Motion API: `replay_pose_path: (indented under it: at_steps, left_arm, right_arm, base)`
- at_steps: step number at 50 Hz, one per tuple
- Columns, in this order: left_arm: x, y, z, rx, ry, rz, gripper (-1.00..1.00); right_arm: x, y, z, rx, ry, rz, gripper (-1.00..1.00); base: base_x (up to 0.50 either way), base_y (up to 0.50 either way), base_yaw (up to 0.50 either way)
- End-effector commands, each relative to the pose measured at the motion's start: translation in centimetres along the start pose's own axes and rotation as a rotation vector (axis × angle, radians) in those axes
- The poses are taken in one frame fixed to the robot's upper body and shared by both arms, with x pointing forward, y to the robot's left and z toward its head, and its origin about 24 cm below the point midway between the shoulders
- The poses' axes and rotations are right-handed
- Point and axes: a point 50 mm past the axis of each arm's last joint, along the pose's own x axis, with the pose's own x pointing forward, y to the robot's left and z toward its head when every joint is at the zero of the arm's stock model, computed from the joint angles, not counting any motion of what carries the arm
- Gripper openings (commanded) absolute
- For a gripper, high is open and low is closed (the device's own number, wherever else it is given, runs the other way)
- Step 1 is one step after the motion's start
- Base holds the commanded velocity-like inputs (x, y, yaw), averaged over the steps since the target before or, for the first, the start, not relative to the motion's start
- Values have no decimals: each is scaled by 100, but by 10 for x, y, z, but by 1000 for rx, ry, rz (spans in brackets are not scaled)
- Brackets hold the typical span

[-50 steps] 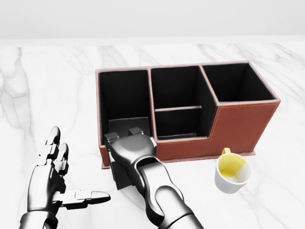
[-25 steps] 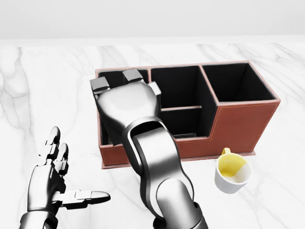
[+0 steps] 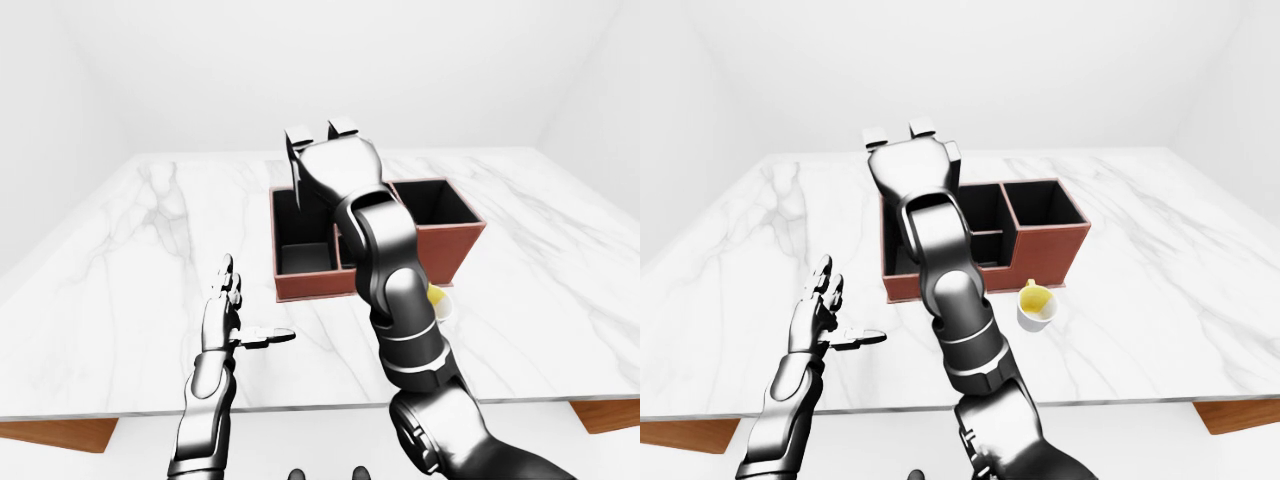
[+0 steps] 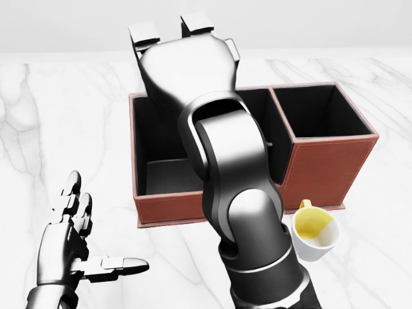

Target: Pick up the book and place it in the caddy.

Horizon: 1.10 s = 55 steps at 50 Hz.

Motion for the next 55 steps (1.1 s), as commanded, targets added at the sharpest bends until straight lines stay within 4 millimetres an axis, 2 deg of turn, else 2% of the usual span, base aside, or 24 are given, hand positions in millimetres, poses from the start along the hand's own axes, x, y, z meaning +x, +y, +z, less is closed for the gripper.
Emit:
replay_pose_path:
  at_steps: [1, 4, 10, 12, 19, 20, 22, 32, 33, 48, 55]
  left_arm:
    - [0, 0, 0, 0, 0, 0, 100]
    - [0, 0, 0, 0, 0, 0, 100]
    - [0, 0, 0, 0, 0, 0, 100]
    - [0, 0, 0, -1, -1, 0, 100]
    - [0, 0, 0, -1, -1, 0, 100]
    - [0, 0, 0, 0, 0, 0, 100]
    - [0, 0, 1, 0, -1, 0, 100]
    - [0, 0, 0, 0, 0, 0, 100]
    - [0, 0, 0, 1, -1, 0, 100]
    - [0, 0, 0, 1, -1, 0, 100]
    - [0, 0, 0, 1, -1, 0, 100]
  right_arm:
    - [10, -2, -16, -35, 31, 18, -100]
    - [18, 4, -22, -28, 32, 65, -100]
    - [19, 4, -21, -33, 24, 67, -100]
    - [26, 15, -31, 0, 31, 92, -100]
    - [27, 16, -30, -6, 18, 92, -100]
    - [31, 26, -41, 16, 40, 98, -100]
    - [33, 28, -44, 24, 36, 95, -100]
    - [34, 31, -45, 27, 27, 99, -100]
    - [35, 40, -51, 43, 42, 108, -100]
    - [40, 41, -57, 37, 48, 96, -100]
    - [40, 50, -59, 48, 51, 106, -100]
  base:
    - [0, 0, 0]
    - [0, 0, 0]
    - [0, 0, 0]
    - [0, 0, 0]
    - [0, 0, 0]
    - [0, 0, 0]
    - [0, 0, 0]
    - [0, 0, 0]
    - [0, 0, 0]
    - [0, 0, 0]
    - [0, 0, 0]
